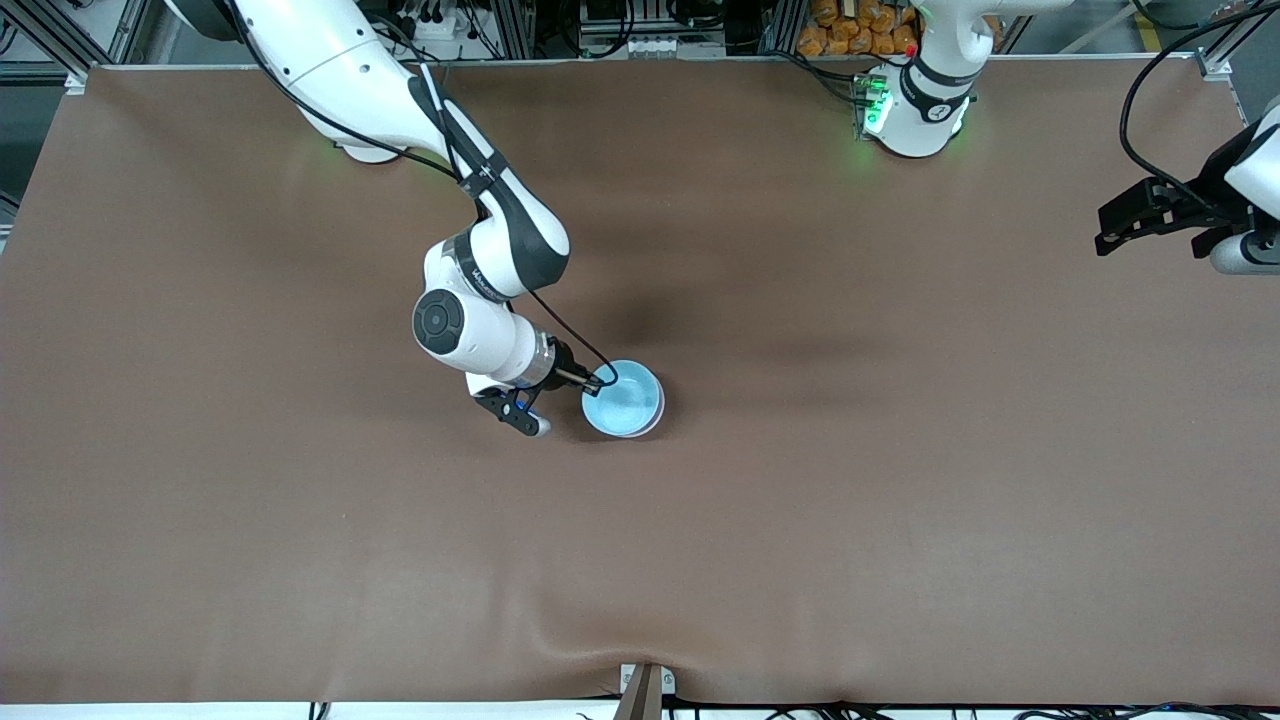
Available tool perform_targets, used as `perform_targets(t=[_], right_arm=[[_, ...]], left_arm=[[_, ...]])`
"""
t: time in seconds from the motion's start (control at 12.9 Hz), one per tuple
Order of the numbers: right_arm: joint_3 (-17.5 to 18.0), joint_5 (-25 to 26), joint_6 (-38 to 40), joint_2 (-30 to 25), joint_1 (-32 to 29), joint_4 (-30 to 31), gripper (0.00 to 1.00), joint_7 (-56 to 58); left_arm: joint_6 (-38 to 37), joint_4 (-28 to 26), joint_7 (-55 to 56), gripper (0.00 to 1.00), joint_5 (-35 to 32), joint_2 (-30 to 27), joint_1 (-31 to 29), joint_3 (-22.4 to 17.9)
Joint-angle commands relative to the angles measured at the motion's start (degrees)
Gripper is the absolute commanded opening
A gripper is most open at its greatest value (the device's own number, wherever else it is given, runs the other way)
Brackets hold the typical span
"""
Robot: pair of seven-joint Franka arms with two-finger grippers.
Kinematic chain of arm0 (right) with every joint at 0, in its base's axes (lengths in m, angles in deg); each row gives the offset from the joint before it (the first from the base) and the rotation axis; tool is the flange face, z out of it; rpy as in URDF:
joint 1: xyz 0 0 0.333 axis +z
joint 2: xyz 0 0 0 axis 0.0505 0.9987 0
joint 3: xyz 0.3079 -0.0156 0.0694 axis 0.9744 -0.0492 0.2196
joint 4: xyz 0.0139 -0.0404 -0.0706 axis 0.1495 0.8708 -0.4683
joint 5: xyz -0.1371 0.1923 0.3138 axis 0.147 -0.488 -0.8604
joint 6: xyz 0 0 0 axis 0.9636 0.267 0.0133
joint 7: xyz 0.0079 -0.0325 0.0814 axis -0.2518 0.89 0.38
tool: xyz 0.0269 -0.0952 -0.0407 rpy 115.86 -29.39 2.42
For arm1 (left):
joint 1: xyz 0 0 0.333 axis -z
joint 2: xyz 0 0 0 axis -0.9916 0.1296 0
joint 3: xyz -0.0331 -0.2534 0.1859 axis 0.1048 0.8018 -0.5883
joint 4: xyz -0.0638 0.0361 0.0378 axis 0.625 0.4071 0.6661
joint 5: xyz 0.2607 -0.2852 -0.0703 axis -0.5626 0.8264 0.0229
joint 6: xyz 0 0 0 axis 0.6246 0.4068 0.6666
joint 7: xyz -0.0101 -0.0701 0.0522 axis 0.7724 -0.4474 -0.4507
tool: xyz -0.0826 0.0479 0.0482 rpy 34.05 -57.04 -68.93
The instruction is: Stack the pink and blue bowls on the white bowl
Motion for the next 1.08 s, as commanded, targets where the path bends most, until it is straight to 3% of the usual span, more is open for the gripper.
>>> perform_targets(t=[0.0,0.08,0.15,0.46,0.7,0.77,1.0], right_arm=[[-0.91,1.03,0.32,0.32,0.75,-0.89,0.36,-0.77],[-0.91,1.12,0.32,0.32,0.84,-0.89,0.94,-0.86],[-1.34,1.12,0.41,0.15,0.75,-0.89,1.00,-0.86],[-3.27,3.39,1.20,-3.79,0.13,-0.81,1.00,-0.16],[-6.79,16.63,9.43,-8.89,-1.26,-1.07,1.00,1.67],[-6.88,18.24,13.29,-10.38,-2.92,-1.07,1.00,3.78],[-6.89,18.35,19.99,-14.60,-9.95,-0.89,1.00,14.57]], left_arm=[[-0.37,1.01,-1.08,1.00,0.76,0.40,0.05,0.03],[-0.37,1.01,-1.08,1.00,0.85,0.49,0.06,0.03],[-0.37,1.01,-1.08,1.00,0.76,0.49,0.06,0.03],[-0.45,1.01,-1.08,1.00,0.85,0.49,0.06,0.03],[-0.46,1.01,-0.99,1.00,0.85,0.49,0.06,0.03],[-0.46,1.01,-0.81,1.00,0.85,0.49,0.14,0.03],[-0.46,1.10,-0.90,1.00,0.76,0.40,0.06,0.03]])
